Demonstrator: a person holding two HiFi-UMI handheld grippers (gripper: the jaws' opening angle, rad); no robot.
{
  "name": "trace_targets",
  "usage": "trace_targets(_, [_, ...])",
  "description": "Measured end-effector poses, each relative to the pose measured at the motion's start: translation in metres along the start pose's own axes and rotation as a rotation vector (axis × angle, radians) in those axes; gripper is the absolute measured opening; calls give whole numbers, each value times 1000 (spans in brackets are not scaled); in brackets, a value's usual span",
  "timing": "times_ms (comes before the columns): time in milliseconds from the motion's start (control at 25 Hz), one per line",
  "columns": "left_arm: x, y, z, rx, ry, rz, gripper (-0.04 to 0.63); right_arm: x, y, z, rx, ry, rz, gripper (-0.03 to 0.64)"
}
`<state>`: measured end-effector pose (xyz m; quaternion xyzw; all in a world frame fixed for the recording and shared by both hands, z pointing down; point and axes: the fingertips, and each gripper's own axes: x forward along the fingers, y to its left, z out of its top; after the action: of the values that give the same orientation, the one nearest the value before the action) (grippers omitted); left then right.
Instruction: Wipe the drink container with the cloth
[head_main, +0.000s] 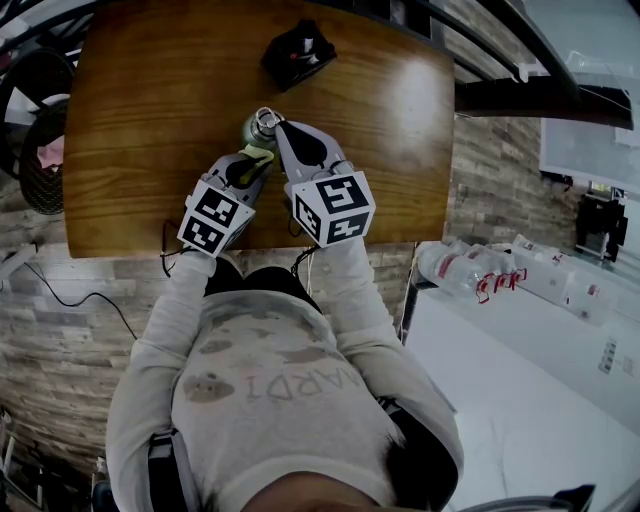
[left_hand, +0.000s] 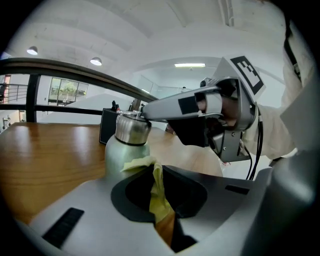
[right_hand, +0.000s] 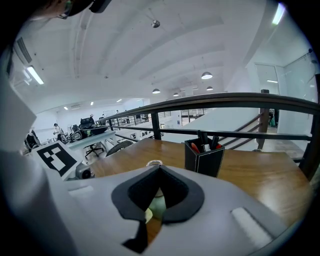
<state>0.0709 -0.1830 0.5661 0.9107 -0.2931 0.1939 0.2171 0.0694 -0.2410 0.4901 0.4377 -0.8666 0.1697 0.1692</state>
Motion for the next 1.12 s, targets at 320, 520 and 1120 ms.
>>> trace_targets(320, [12, 11, -25, -85, 89, 19, 31, -1, 1, 0, 2, -2, 5, 11])
trace_targets(520, [16, 15, -32, -119, 128, 23, 31, 1, 1, 0, 1, -3, 9, 11])
trace_targets(1120, [12, 14, -24, -65, 167, 32, 31, -1, 1, -1, -26, 5, 7, 10])
